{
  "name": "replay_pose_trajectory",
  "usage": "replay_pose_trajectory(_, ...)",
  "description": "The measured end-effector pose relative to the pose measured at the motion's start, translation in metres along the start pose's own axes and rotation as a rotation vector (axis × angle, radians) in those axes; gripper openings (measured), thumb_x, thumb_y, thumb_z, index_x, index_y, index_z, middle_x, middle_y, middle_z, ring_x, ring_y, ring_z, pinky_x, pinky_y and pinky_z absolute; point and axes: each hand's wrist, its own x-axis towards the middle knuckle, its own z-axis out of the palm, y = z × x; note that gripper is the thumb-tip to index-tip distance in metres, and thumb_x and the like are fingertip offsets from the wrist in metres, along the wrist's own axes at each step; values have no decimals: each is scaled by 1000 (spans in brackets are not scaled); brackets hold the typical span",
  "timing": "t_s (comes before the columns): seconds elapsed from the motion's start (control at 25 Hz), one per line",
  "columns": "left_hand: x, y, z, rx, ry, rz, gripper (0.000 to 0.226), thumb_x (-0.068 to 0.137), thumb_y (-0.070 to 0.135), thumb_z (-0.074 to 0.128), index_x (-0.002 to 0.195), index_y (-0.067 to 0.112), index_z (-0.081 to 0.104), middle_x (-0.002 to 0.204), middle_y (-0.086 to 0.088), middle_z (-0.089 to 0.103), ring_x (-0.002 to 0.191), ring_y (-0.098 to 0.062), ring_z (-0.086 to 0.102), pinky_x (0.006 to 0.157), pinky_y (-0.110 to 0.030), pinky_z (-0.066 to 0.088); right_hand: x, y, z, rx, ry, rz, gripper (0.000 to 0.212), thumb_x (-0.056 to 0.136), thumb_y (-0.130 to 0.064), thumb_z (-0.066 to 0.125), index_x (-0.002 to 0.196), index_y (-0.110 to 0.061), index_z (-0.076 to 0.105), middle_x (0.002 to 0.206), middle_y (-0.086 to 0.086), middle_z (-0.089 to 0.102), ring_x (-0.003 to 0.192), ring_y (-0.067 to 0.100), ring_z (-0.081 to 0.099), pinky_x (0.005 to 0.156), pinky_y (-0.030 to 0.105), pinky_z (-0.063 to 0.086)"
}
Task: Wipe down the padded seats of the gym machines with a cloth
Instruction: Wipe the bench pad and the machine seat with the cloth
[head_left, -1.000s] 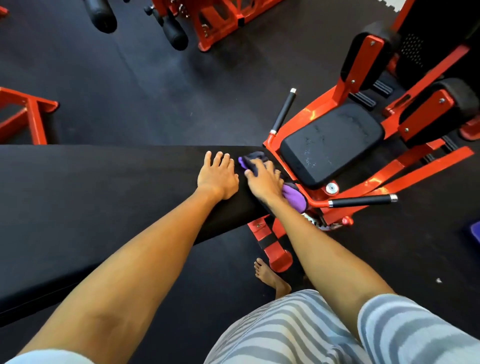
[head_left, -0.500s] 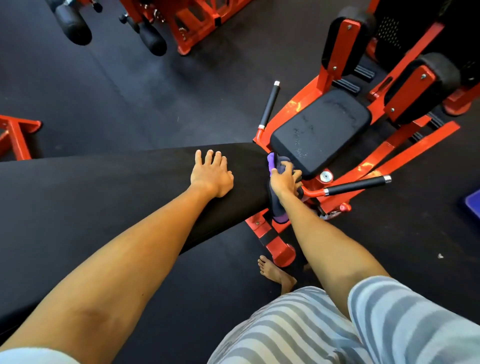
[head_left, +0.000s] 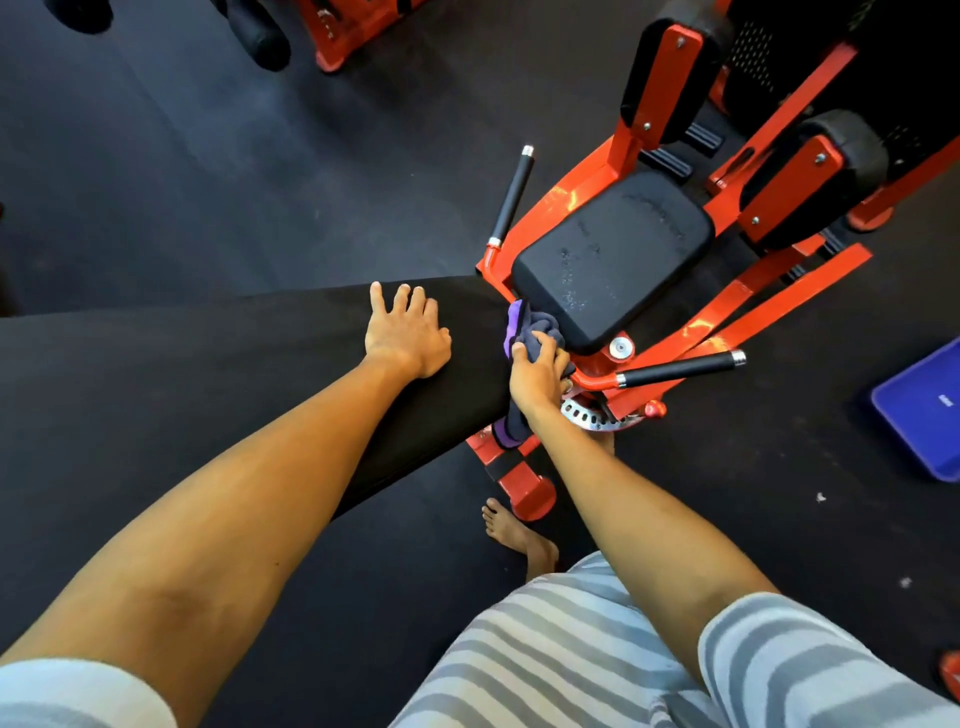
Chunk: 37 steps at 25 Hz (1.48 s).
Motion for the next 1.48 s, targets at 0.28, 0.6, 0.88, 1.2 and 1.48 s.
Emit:
replay_pose_trajectory(0.28, 30, 10, 5, -39, 62, -28, 61, 106, 44, 24, 157, 13, 28, 167, -9, 20, 156, -29, 9, 124, -58, -3, 80, 2, -7, -158, -70, 123, 44, 104, -44, 34, 144, -27, 43, 150, 18, 42, 138, 41, 38, 114, 49, 28)
replay_pose_trajectory(0.6, 57, 22, 10, -84, 57, -252, 66, 106, 45, 22, 160, 8, 17, 167, -13, 21, 155, -31, 15, 126, -52, 5, 99, -48, 8, -372, -197, -12, 52, 104, -51, 35, 152, -30, 38, 160, 10, 34, 141, 42, 35, 116, 52, 26)
replay_pose_trajectory(0.88, 65, 27, 11, -48, 23, -295, 68, 106, 48, 16, 161, 8, 16, 166, -13, 23, 154, -35, 17, 125, -56, 6, 62, -4, -32, -504, -376, -465, 59, 102, -57, 39, 156, -35, 32, 159, 7, 35, 144, 38, 33, 113, 54, 32)
replay_pose_trajectory(1.2, 67, 27, 12, -54, 6, -307, 66, 106, 46, 17, 160, 9, 18, 165, -14, 24, 152, -37, 19, 124, -58, 6, 117, -101, 45, -626, -329, -167, 55, 105, -50, 37, 157, -33, 32, 167, 10, 19, 146, 45, 25, 117, 55, 23)
replay_pose_trajectory(1.48, 67, 29, 8, -73, -2, -309, 65, 106, 45, 19, 160, 7, 20, 164, -15, 26, 152, -37, 19, 124, -58, 8, 92, -45, -6, -678, -423, -601, 61, 100, -57, 27, 155, -33, 38, 162, 10, 31, 138, 44, 41, 110, 53, 37)
